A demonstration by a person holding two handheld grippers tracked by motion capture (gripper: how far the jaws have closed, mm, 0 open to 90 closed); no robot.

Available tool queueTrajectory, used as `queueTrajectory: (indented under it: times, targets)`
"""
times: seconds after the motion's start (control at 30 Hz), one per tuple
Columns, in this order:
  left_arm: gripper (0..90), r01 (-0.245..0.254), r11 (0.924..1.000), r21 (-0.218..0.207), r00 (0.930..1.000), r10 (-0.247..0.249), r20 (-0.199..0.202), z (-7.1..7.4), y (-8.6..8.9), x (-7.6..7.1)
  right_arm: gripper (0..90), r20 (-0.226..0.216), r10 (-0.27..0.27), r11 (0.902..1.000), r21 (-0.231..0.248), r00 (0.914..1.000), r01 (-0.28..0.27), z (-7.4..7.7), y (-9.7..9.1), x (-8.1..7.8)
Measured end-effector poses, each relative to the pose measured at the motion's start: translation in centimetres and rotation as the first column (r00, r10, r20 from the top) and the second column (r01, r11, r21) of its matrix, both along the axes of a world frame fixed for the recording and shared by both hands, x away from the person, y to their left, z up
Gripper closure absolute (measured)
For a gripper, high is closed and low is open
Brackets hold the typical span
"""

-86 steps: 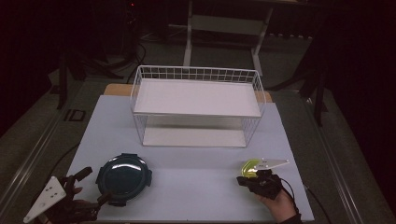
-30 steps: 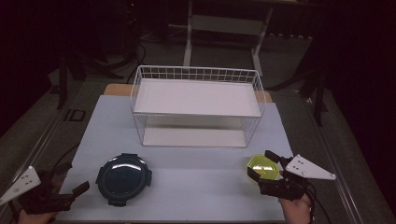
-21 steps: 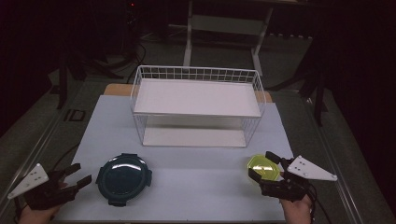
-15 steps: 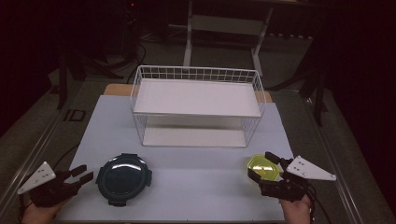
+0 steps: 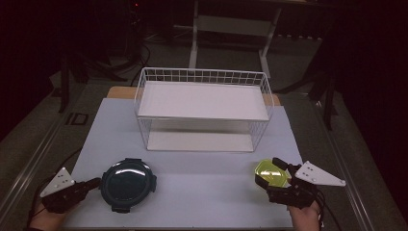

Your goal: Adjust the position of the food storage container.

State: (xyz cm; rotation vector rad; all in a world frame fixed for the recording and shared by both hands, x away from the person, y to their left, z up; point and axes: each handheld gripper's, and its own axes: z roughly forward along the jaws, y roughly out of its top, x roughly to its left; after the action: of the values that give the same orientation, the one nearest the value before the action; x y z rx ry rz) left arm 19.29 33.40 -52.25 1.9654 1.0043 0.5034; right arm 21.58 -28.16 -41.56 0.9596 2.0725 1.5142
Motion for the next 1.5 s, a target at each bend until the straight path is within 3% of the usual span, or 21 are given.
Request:
queueTrajectory:
  times: [0.07,0.37,0.47,0.63,1.17,1.5]
  targets:
    - [88.2,-0.002,0.9997,-0.024,1.0000,0.002,0.000,0.0,0.1,0.0,14.6,-0.001,0.002,1.0000,0.002,1.0000,-0.002,0.0,0.0,0.0]
    - [88.5,0.006,0.9996,-0.028,0.9998,-0.007,-0.020,0.2,-0.7,0.2,14.6,-0.011,-0.001,1.0000,-0.001,0.9999,0.001,-0.1,0.0,0.1]
    - [88.5,0.048,0.9988,-0.008,0.9983,-0.048,-0.032,0.4,-2.2,0.4,14.6,-0.008,0.001,1.0000,-0.003,1.0000,-0.001,-0.1,0.1,0.1]
    - [88.5,0.082,0.9966,-0.011,0.9959,-0.083,-0.038,0.5,-3.5,0.6,14.5,-0.010,-0.001,1.0000,0.002,0.9999,0.001,-0.1,0.0,0.1]
    - [88.5,0.125,0.9920,-0.017,0.9896,-0.126,-0.069,0.7,-6.7,1.6,14.5,-0.013,0.010,1.0000,-0.001,0.9999,-0.010,-0.3,0.3,0.1]
    - [88.6,0.156,0.9878,0.000,0.9829,-0.155,-0.100,0.8,-10.3,2.3,14.5,-0.007,0.015,0.9998,-0.012,0.9999,-0.015,-0.4,0.5,0.0]
